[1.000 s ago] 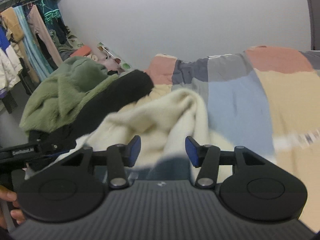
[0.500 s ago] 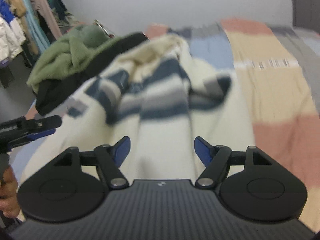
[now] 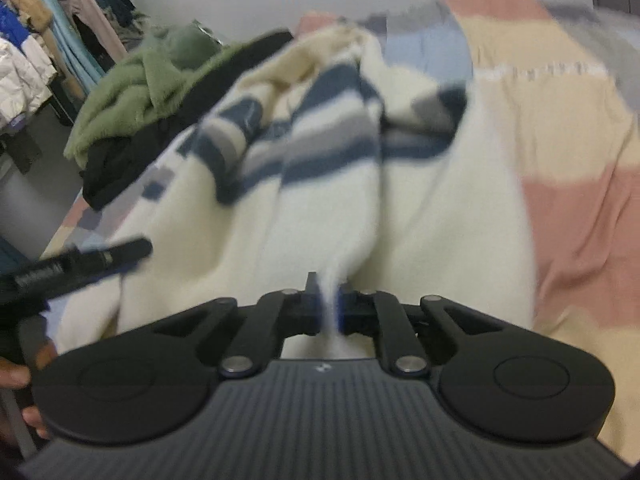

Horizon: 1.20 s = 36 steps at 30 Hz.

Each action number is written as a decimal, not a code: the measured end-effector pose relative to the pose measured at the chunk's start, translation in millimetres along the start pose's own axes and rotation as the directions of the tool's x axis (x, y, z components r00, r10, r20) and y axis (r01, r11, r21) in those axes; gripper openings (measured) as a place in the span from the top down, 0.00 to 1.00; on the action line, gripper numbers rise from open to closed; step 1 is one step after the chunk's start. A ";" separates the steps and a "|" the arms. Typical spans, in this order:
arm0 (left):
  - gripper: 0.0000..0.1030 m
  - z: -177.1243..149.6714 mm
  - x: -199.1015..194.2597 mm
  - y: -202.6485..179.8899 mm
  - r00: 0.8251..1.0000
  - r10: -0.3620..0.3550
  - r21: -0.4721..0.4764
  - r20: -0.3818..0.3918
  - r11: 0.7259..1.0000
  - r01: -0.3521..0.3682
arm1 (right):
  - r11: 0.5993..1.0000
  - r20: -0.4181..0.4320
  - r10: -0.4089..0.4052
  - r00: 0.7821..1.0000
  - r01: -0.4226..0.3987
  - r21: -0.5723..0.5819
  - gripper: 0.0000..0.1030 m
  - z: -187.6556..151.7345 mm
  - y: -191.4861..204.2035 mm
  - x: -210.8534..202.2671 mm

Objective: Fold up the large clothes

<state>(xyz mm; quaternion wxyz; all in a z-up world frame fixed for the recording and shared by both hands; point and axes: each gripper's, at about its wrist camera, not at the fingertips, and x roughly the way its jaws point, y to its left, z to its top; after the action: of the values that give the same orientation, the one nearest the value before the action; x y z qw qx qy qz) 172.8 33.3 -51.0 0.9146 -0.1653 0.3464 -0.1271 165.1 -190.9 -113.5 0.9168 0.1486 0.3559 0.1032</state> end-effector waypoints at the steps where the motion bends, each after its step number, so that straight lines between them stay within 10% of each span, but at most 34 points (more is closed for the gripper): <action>1: 0.40 0.7 0.1 2.1 1.000 -0.008 -0.009 0.001 1.000 0.008 | 0.999 0.018 -0.015 1.000 0.016 -0.028 0.90 8.5 -0.5 -5.8; 7: 0.40 8.0 4.2 7.1 1.000 -0.003 -0.003 0.023 1.000 0.003 | 0.971 0.111 -0.179 0.977 0.194 -0.142 0.91 88.9 -35.8 -26.4; 14: 0.36 22.6 15.0 17.5 0.998 0.043 0.008 0.048 0.999 -0.043 | 0.877 0.194 -0.446 0.874 0.470 -0.102 0.91 180.6 -129.3 -12.6; 24: 0.34 44.6 36.4 53.0 0.984 0.167 -0.003 0.061 0.986 -0.167 | 0.655 0.245 -0.730 0.638 0.755 -0.012 0.91 235.8 -247.1 50.9; 31: 0.32 66.2 28.0 88.4 0.946 0.294 -0.045 0.137 0.956 -0.290 | 0.625 0.199 -0.767 0.609 0.780 0.023 0.91 218.8 -315.0 85.1; 36: 0.31 74.8 42.0 120.7 0.970 0.236 -0.206 0.056 0.954 -0.220 | 0.620 0.257 -0.758 0.600 0.784 -0.002 0.90 210.9 -312.6 99.7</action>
<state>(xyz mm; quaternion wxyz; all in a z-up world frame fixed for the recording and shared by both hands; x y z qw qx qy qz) 268.2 144.9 -70.2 0.9152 -0.2198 0.3371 0.0210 407.7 -495.6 -135.5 0.9128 -0.0618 0.2695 -0.3007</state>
